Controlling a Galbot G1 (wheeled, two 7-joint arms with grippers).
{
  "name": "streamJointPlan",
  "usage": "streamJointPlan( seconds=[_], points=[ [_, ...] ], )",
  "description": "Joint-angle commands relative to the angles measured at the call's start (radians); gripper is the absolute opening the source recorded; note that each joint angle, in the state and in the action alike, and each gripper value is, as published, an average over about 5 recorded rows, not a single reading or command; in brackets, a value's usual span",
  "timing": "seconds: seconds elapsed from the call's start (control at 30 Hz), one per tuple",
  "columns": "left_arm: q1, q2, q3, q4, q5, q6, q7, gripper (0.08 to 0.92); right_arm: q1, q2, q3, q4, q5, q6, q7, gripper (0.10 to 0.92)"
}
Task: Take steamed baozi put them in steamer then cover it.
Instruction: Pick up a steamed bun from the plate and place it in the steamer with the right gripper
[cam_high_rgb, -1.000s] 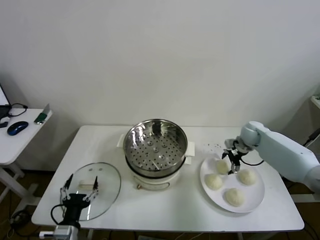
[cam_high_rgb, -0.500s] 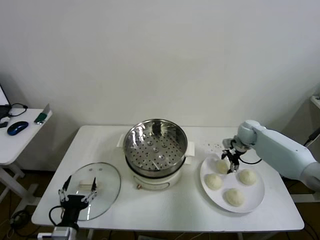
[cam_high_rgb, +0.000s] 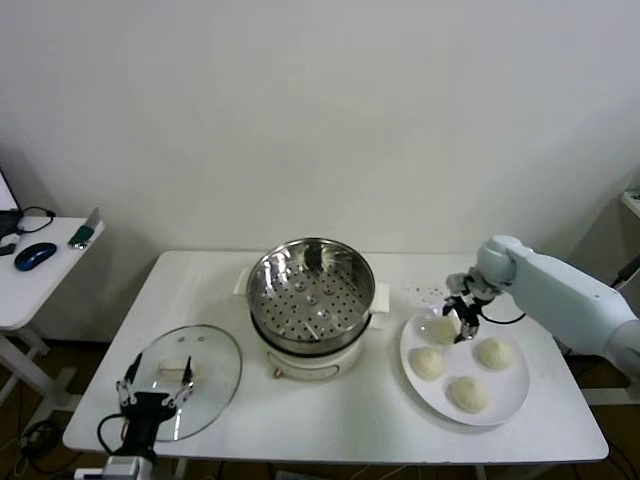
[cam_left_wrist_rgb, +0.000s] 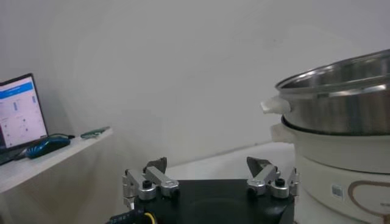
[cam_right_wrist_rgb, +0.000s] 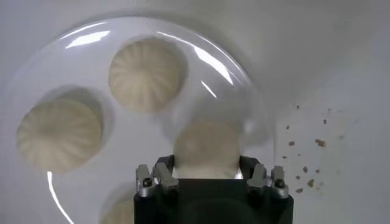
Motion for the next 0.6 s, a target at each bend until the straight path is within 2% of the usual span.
streamJointPlan(
  seconds=[0.03,0.33,0.6],
  points=[
    [0.006,-0.002,0.002,-0.004,0.001,0.001,-0.002,0.823,0.27,0.013,-0.161,0.087,0.064,0.145,-0.062,0.696],
    [0.016,-0.003,0.002,-0.007,-0.001,0.007,-0.013,0.823,0.602,0.193,-0.327,0.08,0.093,0.394,-0.115,0.704],
    [0.025,-0.005,0.004,-0.003,-0.006,0.003,-0.013,0.823,0.613,0.378,-0.265,0.102,-0.059,0.552,-0.085,0.704]
  ],
)
